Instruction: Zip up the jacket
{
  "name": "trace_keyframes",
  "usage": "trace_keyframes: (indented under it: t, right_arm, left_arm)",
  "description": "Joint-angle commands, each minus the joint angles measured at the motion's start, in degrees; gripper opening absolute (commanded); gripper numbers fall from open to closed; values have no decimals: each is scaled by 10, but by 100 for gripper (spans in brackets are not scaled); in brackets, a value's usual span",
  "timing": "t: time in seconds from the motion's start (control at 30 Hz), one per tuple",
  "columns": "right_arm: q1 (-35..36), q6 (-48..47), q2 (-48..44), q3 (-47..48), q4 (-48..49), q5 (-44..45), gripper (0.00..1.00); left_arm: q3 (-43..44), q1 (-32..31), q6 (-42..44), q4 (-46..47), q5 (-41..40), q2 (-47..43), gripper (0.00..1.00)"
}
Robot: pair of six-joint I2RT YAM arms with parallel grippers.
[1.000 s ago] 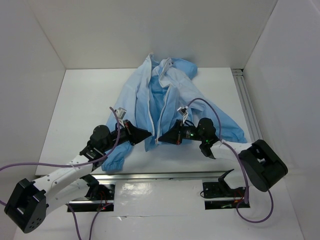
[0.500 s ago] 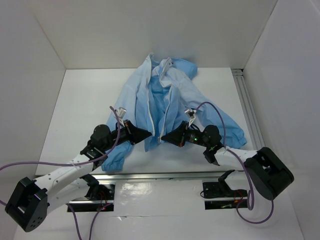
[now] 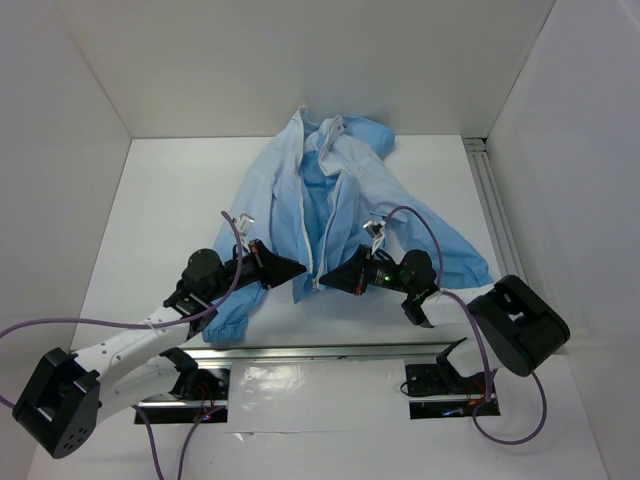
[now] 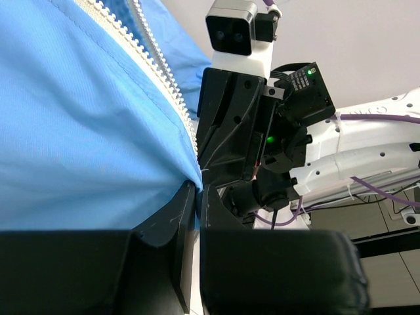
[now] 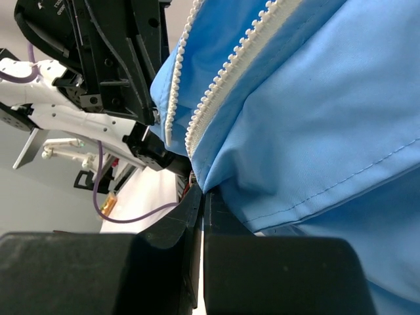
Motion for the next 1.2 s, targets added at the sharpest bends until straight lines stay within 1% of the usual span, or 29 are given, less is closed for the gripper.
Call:
trace_keyframes:
  t: [0.0,0.23,1.17]
  right_arm:
    - [4,2,-6,11,144,-16,0]
    - [4,-3,-24,11,144,-16,0]
    - [4,2,-19,38,149,-22,0]
  left_arm:
    - [-1,1,-7,40,10,-12,0]
    - [-1,1,-1,45,16,0,0]
    - [-6,1,4,40,16,0,0]
